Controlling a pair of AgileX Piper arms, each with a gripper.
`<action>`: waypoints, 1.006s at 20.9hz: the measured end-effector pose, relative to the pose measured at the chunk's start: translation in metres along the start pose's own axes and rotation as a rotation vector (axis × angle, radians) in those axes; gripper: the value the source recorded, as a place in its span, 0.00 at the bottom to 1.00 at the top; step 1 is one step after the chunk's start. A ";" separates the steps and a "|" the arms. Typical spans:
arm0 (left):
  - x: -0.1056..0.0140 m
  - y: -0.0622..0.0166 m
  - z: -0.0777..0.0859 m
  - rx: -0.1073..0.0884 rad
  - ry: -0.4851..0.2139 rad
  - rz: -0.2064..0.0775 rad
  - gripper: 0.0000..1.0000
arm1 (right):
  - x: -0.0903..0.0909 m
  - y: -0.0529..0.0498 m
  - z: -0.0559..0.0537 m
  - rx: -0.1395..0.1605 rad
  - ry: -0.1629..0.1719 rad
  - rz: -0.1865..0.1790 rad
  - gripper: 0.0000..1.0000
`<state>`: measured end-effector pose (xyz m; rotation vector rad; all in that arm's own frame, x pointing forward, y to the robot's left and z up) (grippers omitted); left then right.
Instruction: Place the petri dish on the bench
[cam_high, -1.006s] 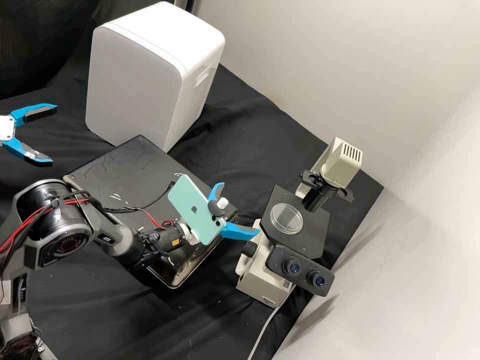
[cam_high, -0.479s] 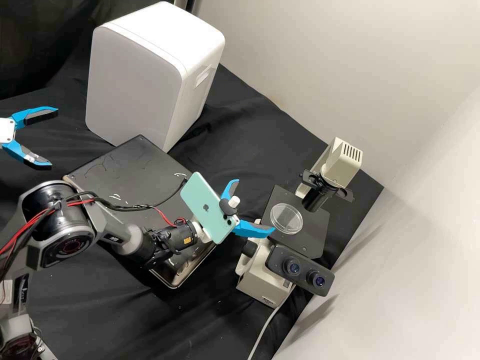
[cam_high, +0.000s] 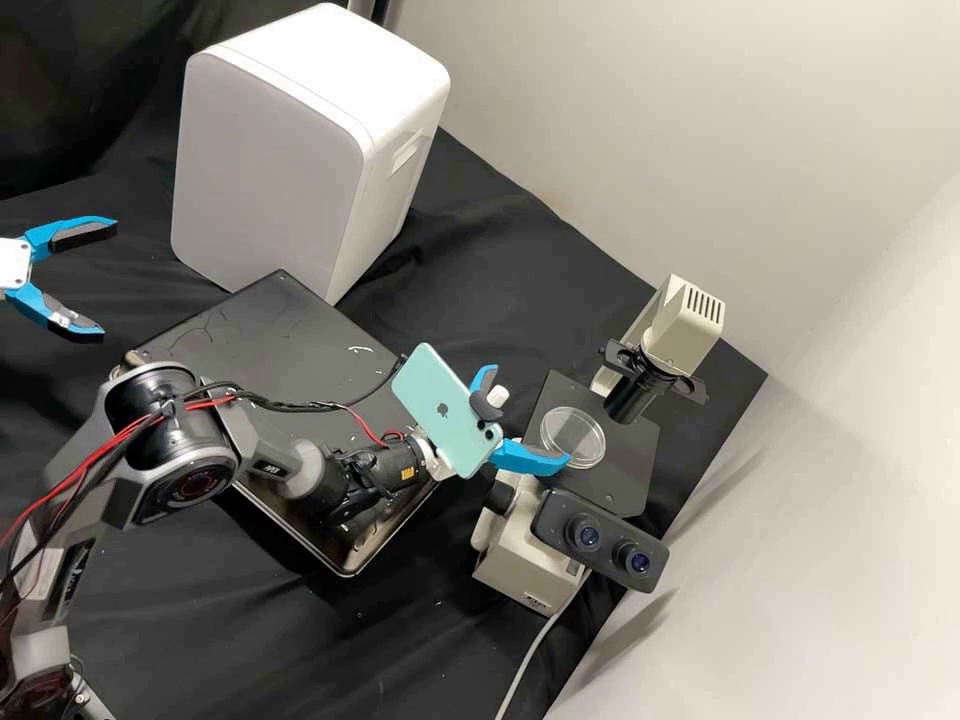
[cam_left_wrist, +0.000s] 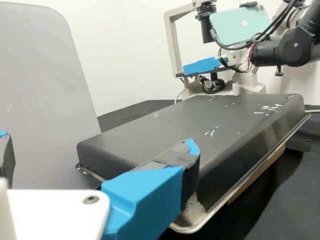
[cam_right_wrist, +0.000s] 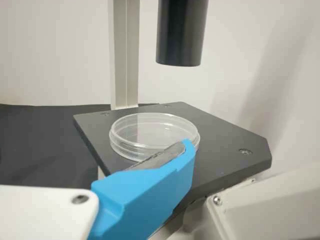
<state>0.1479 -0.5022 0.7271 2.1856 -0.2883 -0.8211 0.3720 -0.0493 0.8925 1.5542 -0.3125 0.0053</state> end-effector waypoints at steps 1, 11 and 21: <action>0.000 -0.0005 0.000 -0.001 0.000 -0.002 1.00 | 0.001 -0.001 0.002 0.000 -0.008 0.002 1.00; 0.001 -0.0031 0.002 0.006 -0.028 -0.017 1.00 | 0.009 0.015 0.015 -0.021 -0.063 0.029 1.00; 0.001 -0.0033 0.002 0.006 -0.028 -0.018 1.00 | 0.038 0.017 0.033 -0.064 -0.110 0.036 1.00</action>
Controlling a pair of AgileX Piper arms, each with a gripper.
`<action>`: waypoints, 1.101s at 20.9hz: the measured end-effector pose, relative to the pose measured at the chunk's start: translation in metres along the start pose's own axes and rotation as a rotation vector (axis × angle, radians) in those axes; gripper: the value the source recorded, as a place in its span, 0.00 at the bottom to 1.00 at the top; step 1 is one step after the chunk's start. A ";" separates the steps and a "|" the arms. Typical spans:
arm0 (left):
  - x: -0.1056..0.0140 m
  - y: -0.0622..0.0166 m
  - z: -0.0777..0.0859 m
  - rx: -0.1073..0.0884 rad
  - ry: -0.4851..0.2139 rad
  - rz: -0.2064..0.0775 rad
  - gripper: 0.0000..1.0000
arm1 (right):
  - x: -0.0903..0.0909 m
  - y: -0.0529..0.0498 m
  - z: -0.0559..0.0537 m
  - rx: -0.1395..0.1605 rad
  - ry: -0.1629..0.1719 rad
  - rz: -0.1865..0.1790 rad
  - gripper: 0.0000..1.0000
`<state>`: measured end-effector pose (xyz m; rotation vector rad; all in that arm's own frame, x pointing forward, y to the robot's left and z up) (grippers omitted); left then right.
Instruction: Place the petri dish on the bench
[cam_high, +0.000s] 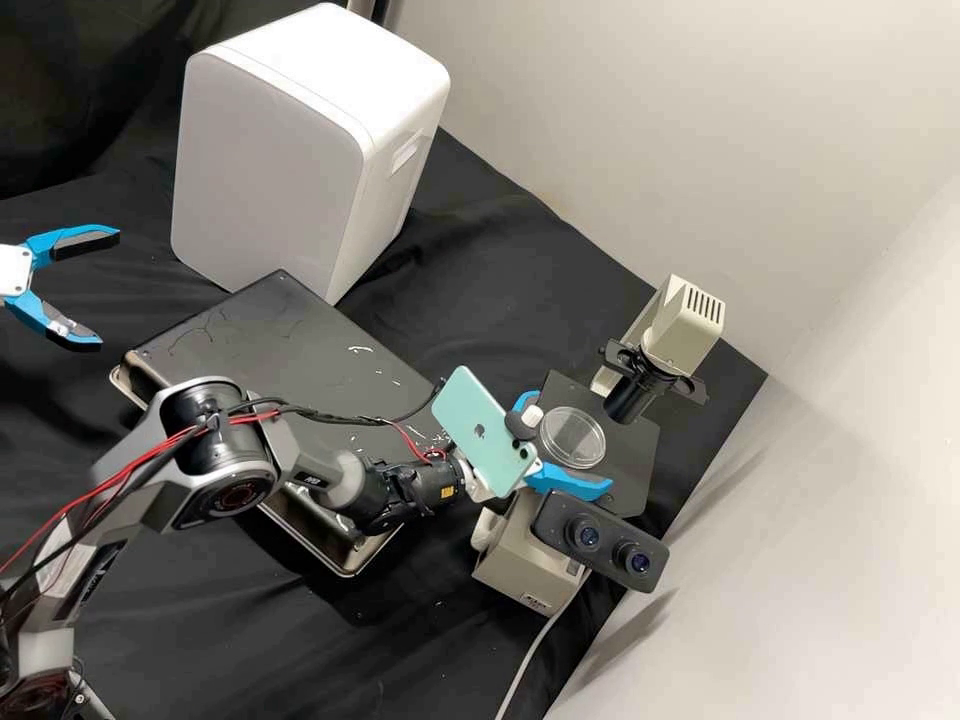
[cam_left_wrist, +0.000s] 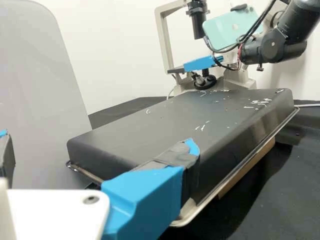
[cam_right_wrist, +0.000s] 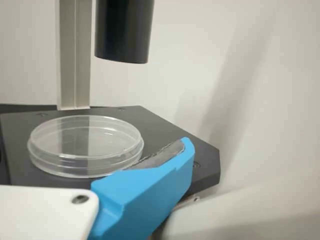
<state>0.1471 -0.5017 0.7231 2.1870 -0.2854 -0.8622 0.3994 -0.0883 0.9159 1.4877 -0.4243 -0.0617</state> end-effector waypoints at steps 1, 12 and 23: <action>0.000 -0.0004 0.000 0.001 -0.002 -0.003 1.00 | 0.002 -0.001 0.001 -0.008 -0.004 0.003 1.00; 0.001 -0.0034 0.001 0.001 -0.017 -0.020 1.00 | 0.015 -0.004 -0.001 -0.038 -0.005 0.019 1.00; 0.002 -0.0064 0.000 -0.003 -0.013 -0.037 1.00 | 0.016 -0.005 -0.002 -0.044 -0.008 0.026 1.00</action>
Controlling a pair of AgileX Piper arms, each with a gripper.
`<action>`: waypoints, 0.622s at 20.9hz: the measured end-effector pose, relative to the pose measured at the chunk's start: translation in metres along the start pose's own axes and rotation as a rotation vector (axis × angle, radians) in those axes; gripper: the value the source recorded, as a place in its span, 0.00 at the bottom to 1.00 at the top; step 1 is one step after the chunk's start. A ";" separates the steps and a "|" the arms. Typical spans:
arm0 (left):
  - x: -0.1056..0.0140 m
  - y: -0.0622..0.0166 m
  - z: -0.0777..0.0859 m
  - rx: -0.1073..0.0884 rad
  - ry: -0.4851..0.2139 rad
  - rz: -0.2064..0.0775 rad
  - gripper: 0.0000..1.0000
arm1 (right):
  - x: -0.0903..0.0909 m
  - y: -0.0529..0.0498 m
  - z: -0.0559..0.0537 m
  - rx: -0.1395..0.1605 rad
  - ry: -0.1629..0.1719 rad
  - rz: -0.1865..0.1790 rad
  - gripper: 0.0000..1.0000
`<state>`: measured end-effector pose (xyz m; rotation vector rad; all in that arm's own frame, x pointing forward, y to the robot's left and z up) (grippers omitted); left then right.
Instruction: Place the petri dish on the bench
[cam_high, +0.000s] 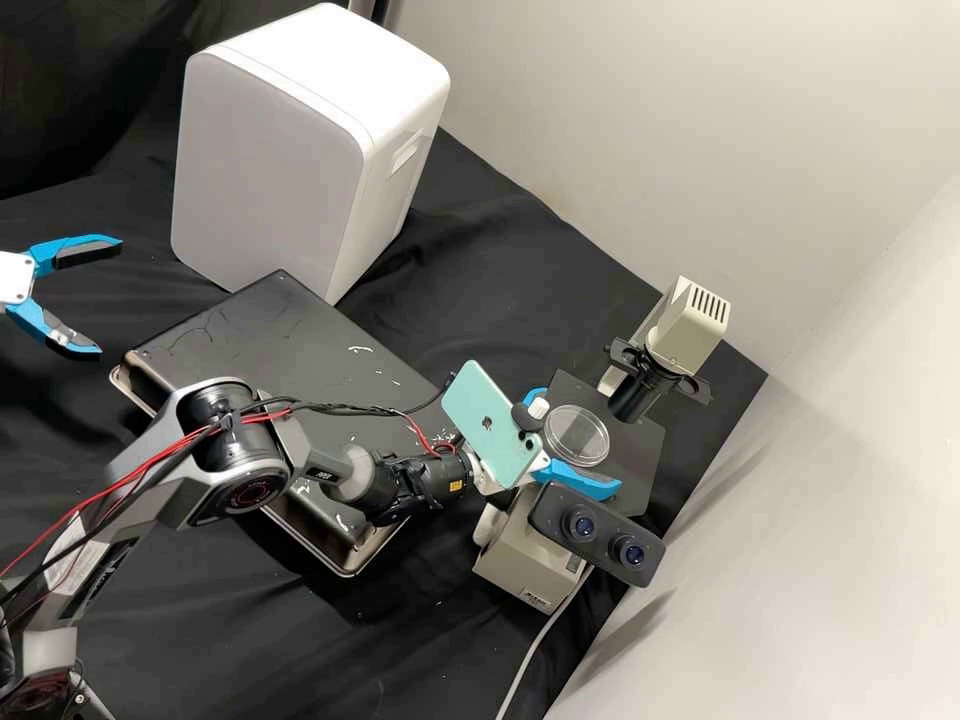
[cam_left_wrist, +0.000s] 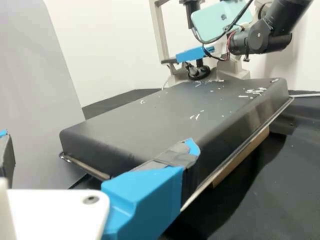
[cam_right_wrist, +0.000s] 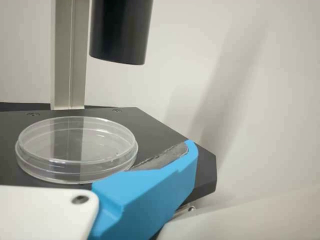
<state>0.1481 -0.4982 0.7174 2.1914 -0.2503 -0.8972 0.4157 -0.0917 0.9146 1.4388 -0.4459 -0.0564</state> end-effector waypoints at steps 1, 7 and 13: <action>0.000 -0.0003 0.000 0.000 0.000 -0.001 1.00 | 0.000 0.000 0.000 0.000 0.000 0.000 1.00; 0.000 -0.0003 0.000 0.000 -0.002 -0.002 1.00 | -0.017 0.001 0.000 -0.018 -0.004 -0.029 1.00; 0.000 -0.0003 0.000 0.000 -0.002 -0.002 1.00 | -0.032 0.017 -0.003 -0.014 0.004 -0.010 1.00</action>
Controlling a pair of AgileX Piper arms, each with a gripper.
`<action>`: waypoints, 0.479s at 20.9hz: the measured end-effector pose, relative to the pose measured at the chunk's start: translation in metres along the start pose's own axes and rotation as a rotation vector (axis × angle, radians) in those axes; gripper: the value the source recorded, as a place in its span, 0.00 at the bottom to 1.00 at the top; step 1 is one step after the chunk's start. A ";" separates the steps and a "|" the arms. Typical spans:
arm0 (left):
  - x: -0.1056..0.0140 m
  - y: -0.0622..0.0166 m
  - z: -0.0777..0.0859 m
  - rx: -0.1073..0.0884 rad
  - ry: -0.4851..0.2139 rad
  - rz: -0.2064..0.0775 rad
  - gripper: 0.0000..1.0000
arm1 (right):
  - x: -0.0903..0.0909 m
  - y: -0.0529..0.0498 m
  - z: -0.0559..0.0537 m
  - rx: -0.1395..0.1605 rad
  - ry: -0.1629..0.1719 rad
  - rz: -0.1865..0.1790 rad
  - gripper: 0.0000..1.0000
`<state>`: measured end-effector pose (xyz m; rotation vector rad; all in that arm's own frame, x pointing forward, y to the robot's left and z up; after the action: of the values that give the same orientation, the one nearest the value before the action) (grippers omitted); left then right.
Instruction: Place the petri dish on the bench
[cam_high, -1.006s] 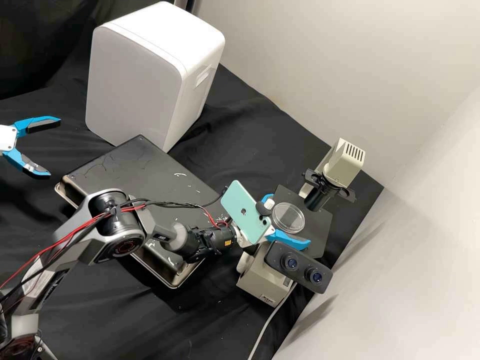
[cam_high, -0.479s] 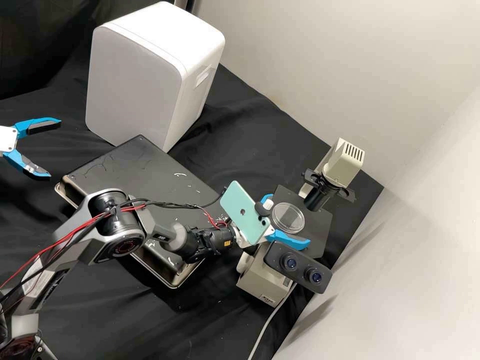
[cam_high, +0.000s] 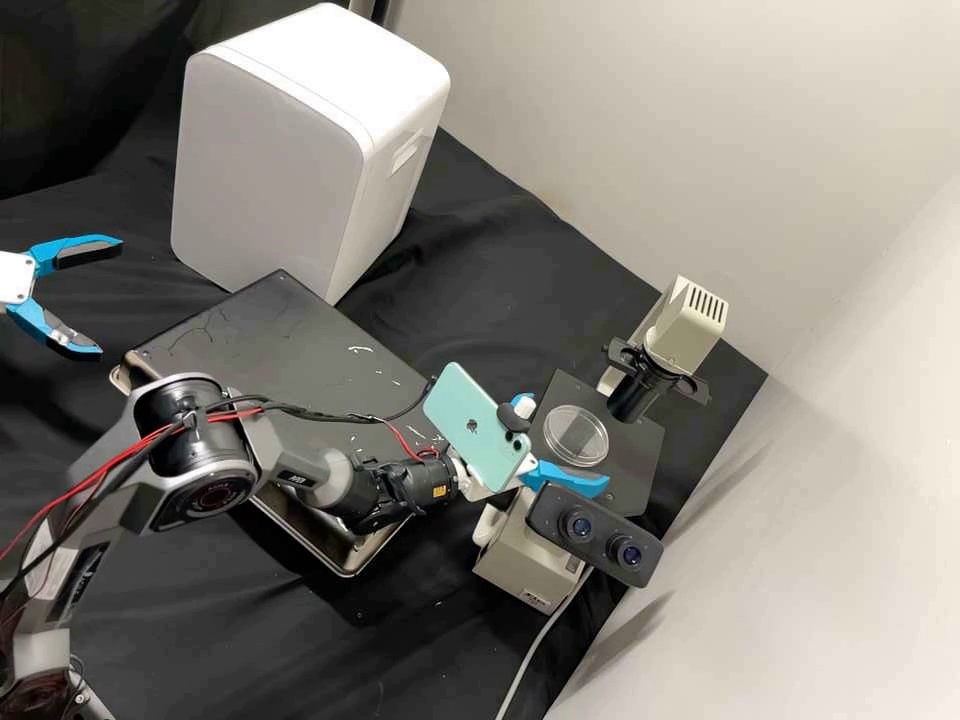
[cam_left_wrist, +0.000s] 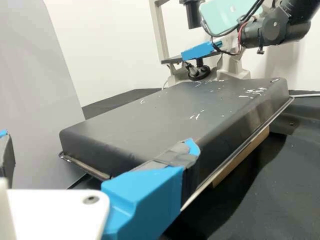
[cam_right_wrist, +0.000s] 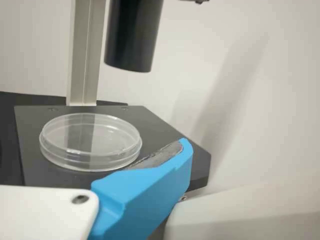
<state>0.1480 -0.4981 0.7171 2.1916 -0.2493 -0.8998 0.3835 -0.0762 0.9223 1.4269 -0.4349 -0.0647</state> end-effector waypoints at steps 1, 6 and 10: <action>0.000 0.0000 0.000 0.000 0.000 0.000 1.00 | 0.000 0.002 -0.001 0.001 0.003 0.004 1.00; 0.000 0.0000 0.000 0.000 0.000 0.000 1.00 | -0.001 0.002 -0.002 0.005 0.004 0.006 1.00; 0.000 0.0000 0.000 0.000 0.000 0.000 1.00 | 0.001 0.006 -0.001 0.000 0.005 0.012 1.00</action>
<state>0.1480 -0.4981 0.7171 2.1916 -0.2493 -0.8998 0.3830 -0.0749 0.9278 1.4244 -0.4388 -0.0512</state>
